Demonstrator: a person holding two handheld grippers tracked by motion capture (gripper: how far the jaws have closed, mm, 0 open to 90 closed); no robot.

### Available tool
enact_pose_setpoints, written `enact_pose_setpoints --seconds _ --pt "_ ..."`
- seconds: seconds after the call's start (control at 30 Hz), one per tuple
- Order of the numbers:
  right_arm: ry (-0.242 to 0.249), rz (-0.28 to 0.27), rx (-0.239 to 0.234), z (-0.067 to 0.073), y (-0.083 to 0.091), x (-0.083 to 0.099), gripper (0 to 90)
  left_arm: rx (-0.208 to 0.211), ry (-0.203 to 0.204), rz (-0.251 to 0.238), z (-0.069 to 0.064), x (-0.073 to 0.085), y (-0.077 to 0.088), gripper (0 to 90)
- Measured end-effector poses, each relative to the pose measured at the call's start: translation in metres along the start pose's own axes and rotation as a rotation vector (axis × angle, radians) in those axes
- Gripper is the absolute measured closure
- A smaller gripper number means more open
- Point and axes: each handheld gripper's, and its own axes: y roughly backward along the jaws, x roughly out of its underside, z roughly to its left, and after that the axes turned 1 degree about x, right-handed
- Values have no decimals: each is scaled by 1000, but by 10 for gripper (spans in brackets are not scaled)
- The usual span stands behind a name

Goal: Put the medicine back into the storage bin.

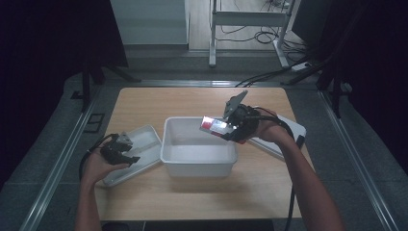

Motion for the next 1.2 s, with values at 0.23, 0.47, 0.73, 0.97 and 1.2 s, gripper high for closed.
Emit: enact_pose_setpoints --seconds 0.23,0.47,0.73,0.97,1.2 --pt "22 9 -9 -2 -6 -7 506 4 0 2 0 0 -1 421" --pt "42 25 -24 -3 -15 -13 506 6 -2 3 0 0 -1 420" --pt "63 38 -40 -3 -23 -18 506 9 -2 4 0 1 -2 421" --pt "86 52 -54 -2 -30 -24 506 8 0 6 0 0 -2 420" --pt "96 64 -72 -2 -38 -29 506 9 -1 9 0 1 -2 420"
